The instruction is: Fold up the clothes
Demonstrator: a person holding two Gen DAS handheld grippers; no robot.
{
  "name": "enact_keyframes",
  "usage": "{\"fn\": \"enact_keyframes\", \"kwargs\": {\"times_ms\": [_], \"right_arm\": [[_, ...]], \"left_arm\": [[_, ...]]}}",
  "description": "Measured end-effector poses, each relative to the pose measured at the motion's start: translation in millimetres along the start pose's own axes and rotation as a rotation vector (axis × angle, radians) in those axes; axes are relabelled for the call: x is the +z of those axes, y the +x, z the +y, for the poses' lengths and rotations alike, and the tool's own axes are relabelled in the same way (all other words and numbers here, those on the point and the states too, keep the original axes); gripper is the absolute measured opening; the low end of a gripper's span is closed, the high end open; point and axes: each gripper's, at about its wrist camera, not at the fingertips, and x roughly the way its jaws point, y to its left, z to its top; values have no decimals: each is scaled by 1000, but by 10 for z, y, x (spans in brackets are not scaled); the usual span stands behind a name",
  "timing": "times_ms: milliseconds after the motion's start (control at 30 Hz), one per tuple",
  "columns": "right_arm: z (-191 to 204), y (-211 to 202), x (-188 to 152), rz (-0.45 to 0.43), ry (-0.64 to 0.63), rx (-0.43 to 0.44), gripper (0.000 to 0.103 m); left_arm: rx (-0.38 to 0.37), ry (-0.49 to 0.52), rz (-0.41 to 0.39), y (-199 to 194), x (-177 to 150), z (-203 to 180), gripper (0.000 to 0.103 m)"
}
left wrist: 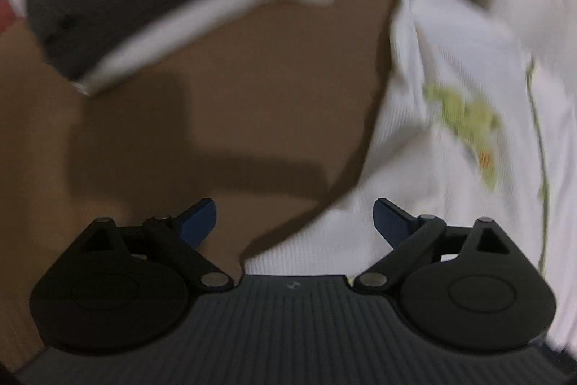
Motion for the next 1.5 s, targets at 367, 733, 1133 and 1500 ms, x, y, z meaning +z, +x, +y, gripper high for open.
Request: {"fn": "enact_keyframes", "kwargs": {"times_ms": [367, 733, 1133, 1500], "right_arm": [[49, -30, 8, 0, -12, -55, 48], [-59, -452, 121, -148, 108, 93, 65], [13, -205, -2, -90, 147, 181, 67], [428, 522, 262, -21, -132, 42, 69]], "left_arm": [[-293, -191, 66, 76, -38, 109, 11], [-969, -206, 68, -274, -158, -597, 9], [-574, 70, -72, -288, -283, -1136, 42], [-390, -163, 103, 283, -172, -391, 54]]}}
